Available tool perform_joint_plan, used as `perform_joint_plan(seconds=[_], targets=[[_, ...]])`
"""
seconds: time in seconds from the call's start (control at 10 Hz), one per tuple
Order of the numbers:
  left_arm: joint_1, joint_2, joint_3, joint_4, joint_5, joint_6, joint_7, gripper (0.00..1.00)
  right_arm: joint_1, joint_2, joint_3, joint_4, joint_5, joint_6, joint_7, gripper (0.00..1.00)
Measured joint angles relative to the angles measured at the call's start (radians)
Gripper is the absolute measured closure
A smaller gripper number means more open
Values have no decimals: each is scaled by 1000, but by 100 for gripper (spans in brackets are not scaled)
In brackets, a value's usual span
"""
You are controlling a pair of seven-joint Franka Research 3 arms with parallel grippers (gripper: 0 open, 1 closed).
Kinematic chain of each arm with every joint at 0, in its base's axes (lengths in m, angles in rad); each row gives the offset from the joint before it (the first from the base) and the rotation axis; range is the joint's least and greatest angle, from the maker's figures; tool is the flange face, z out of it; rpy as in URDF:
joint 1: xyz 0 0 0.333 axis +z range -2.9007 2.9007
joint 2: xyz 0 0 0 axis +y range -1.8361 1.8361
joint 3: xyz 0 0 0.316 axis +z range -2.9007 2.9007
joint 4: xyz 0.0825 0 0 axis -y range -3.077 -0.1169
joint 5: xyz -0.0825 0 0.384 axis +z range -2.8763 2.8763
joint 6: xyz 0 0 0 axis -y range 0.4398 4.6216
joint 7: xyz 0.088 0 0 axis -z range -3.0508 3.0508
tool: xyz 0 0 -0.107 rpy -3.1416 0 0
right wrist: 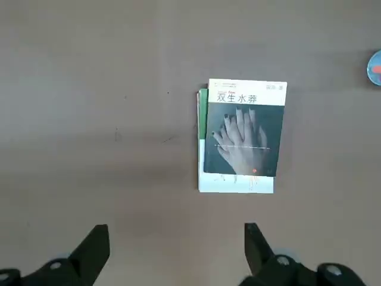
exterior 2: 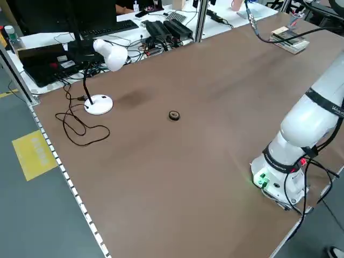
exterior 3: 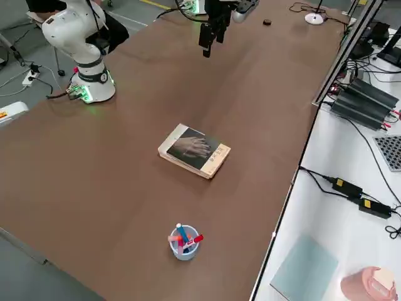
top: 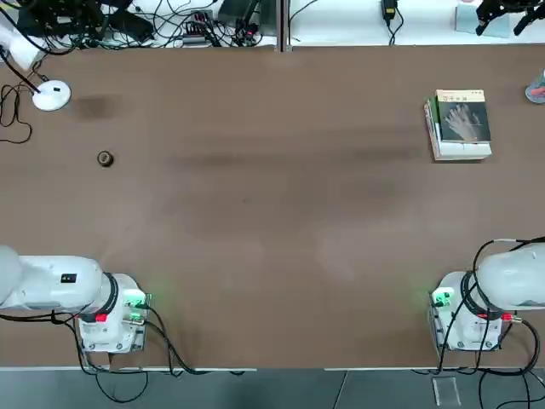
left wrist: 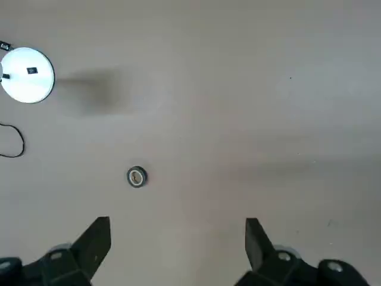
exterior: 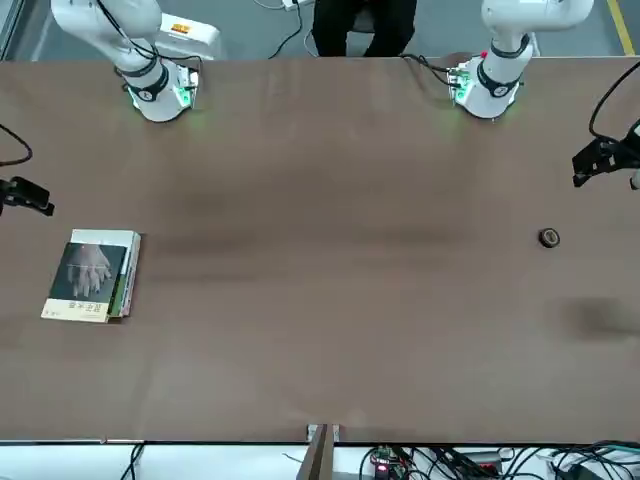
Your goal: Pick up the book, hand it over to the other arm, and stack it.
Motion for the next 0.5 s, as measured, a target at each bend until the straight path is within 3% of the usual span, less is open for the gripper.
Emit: perform_joint_plan(seconds=[0.5], targets=[[0, 0, 0, 0, 0, 0, 0, 0, 4, 0, 1, 0, -1, -22, -35, 0]])
